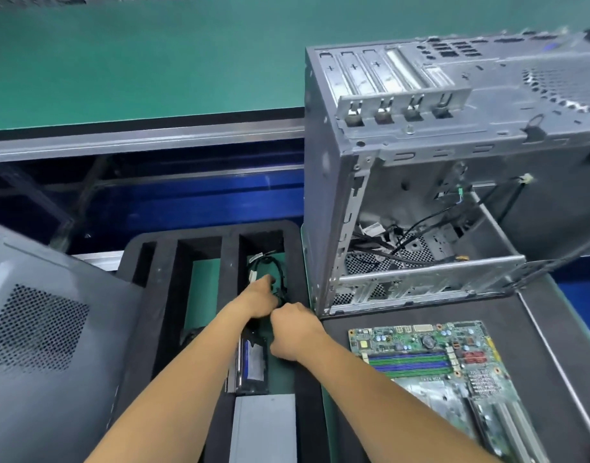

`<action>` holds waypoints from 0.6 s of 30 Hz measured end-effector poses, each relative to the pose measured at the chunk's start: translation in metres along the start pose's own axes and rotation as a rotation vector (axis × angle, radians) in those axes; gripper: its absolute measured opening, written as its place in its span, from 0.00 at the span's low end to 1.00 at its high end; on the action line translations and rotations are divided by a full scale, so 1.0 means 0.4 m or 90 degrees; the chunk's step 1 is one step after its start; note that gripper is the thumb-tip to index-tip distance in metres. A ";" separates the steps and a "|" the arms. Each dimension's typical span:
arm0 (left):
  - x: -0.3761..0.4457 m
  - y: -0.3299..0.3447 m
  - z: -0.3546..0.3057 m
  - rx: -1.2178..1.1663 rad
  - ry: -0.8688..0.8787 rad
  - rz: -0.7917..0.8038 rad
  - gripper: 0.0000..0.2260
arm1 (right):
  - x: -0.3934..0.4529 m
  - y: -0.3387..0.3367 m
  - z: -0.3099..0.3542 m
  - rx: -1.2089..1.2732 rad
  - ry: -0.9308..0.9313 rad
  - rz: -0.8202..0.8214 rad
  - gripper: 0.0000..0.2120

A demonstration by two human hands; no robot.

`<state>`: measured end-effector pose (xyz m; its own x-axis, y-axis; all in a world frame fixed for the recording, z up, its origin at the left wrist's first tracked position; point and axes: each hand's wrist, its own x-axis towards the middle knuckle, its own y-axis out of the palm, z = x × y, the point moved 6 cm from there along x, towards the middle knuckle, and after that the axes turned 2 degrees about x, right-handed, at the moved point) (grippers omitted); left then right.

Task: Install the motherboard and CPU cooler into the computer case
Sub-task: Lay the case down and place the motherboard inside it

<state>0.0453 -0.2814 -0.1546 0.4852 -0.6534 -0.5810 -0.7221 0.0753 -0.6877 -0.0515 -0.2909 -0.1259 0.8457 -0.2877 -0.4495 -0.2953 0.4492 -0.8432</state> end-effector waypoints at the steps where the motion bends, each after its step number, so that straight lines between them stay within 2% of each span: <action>1: 0.005 0.004 0.002 0.001 -0.015 0.022 0.20 | 0.001 -0.001 0.000 -0.003 -0.006 -0.005 0.07; 3: 0.011 0.002 -0.002 0.023 -0.021 0.028 0.13 | 0.006 -0.003 0.002 -0.013 -0.021 -0.026 0.07; 6: 0.016 -0.034 -0.017 -0.003 -0.013 -0.044 0.10 | 0.014 -0.001 0.006 -0.009 -0.030 -0.045 0.07; 11: -0.020 -0.209 -0.044 -0.253 0.038 -0.291 0.05 | 0.028 0.006 0.003 -0.012 -0.032 -0.058 0.14; 15: -0.095 -0.350 -0.063 -0.385 0.108 -0.490 0.01 | 0.037 0.008 -0.002 -0.015 -0.011 -0.040 0.14; 18: -0.154 -0.409 -0.080 -0.510 0.170 -0.544 0.04 | 0.038 0.008 -0.002 -0.018 0.003 -0.029 0.13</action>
<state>0.1179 -0.2774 0.0077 0.9078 -0.4060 0.1049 -0.3635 -0.8866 -0.2862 -0.0400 -0.2947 -0.1356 0.8563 -0.3110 -0.4124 -0.2696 0.4119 -0.8704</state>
